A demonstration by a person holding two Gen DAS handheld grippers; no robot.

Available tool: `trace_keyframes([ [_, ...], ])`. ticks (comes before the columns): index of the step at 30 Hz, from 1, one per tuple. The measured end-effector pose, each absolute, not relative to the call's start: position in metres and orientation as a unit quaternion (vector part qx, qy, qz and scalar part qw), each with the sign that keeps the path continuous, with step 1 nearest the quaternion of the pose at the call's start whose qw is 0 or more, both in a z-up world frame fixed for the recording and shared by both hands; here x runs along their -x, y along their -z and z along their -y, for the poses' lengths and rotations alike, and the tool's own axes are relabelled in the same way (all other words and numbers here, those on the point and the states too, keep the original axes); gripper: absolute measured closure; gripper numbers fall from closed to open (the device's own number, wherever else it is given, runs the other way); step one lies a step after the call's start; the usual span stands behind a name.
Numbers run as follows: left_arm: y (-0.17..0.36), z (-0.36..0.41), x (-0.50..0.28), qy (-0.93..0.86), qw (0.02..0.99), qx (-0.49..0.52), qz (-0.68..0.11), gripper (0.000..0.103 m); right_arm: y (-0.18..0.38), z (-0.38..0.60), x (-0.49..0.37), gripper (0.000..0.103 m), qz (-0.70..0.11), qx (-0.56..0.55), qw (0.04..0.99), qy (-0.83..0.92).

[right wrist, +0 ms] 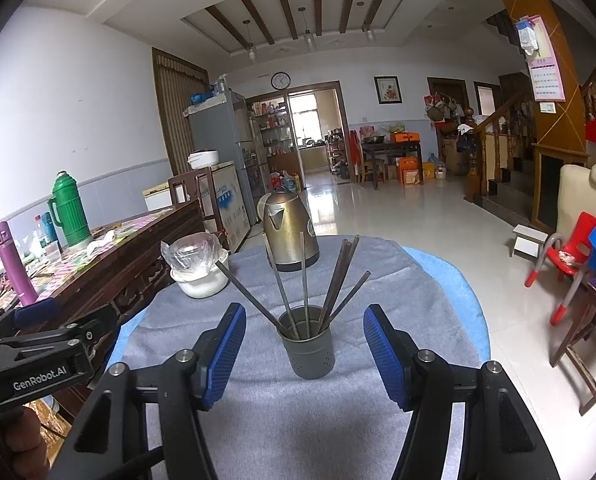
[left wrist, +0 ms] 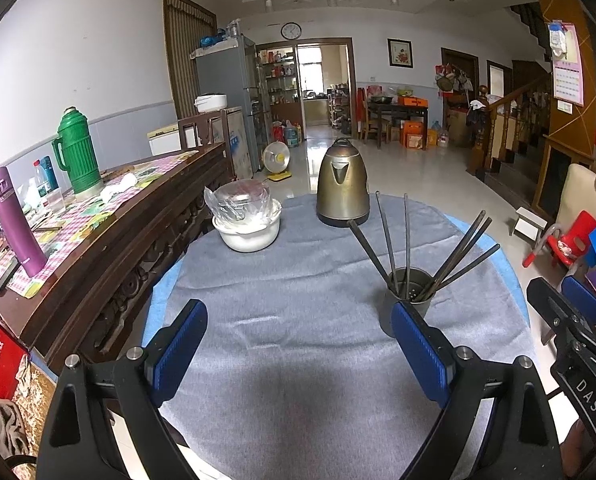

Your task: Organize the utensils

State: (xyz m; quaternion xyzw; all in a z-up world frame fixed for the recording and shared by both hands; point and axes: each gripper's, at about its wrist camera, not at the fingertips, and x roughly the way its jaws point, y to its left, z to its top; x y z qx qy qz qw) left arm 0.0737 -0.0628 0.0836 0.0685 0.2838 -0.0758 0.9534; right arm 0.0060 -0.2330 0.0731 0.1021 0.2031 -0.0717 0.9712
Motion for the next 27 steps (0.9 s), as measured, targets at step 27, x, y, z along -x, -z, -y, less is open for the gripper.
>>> trace_keyframes([
  [27,-0.074,0.060,-0.117,0.066,0.948,-0.070,-0.304,0.010,-0.052,0.236,-0.056,0.037,-0.232,-0.106,0.964,0.076],
])
